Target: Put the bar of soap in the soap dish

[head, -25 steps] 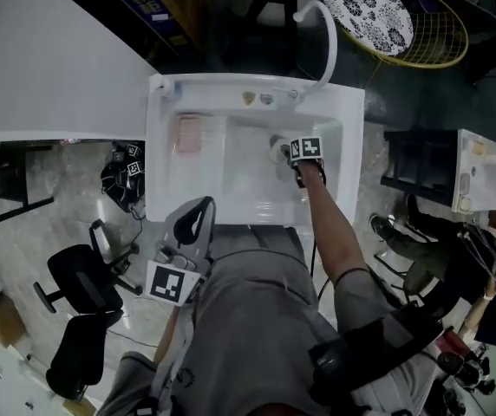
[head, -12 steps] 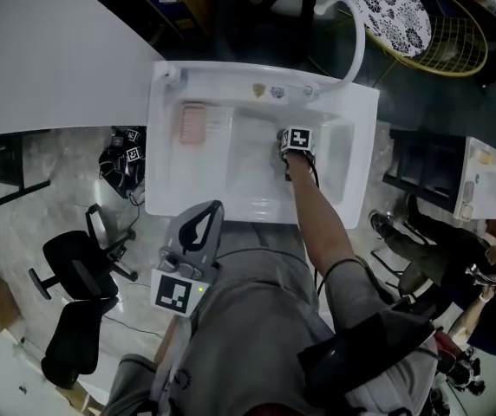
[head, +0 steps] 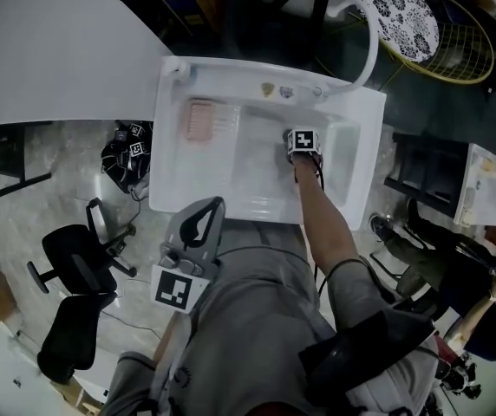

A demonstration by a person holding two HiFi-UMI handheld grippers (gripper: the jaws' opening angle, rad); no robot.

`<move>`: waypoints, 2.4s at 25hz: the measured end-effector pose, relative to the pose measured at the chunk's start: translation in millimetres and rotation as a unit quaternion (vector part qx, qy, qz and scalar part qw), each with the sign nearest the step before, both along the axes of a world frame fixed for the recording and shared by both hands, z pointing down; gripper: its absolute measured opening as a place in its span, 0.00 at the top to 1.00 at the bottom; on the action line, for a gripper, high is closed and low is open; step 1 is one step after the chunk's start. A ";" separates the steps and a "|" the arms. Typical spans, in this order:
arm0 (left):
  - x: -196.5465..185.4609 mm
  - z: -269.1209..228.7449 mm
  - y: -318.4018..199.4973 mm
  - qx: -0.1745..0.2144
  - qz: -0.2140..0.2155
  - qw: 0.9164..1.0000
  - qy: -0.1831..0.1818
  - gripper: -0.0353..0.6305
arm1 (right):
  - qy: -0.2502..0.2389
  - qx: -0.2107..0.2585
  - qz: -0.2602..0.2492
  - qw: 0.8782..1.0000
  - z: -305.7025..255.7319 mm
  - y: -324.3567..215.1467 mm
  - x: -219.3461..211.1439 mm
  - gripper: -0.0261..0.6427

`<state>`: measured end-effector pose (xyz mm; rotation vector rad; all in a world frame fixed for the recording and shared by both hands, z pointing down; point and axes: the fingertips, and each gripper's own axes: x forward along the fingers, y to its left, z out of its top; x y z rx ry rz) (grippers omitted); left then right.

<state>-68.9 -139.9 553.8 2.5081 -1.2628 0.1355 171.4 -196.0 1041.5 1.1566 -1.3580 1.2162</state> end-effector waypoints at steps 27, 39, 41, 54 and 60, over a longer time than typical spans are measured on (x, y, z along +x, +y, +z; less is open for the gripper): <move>6.7 -5.8 -2.5 0.003 0.014 1.000 0.011 0.95 | -0.121 0.072 -0.042 0.989 -21.2 -5.9 -58.9 0.80; 5.9 -0.7 -5.1 -0.005 0.029 0.999 0.019 0.94 | -0.194 0.159 0.025 0.968 -94.7 -20.3 -45.0 0.80; 8.3 -6.7 -10.9 0.003 0.033 0.999 0.021 0.94 | -0.212 0.180 0.027 0.960 -119.1 -22.6 -48.1 0.80; 18.0 -46.1 -25.5 0.055 0.058 0.997 0.010 0.94 | -0.350 0.340 0.044 0.872 -339.1 -13.4 -69.8 0.80; 34.4 -72.5 -30.1 0.104 0.084 0.991 0.015 0.94 | -0.442 0.421 0.068 0.789 -455.3 -0.7 -61.3 0.80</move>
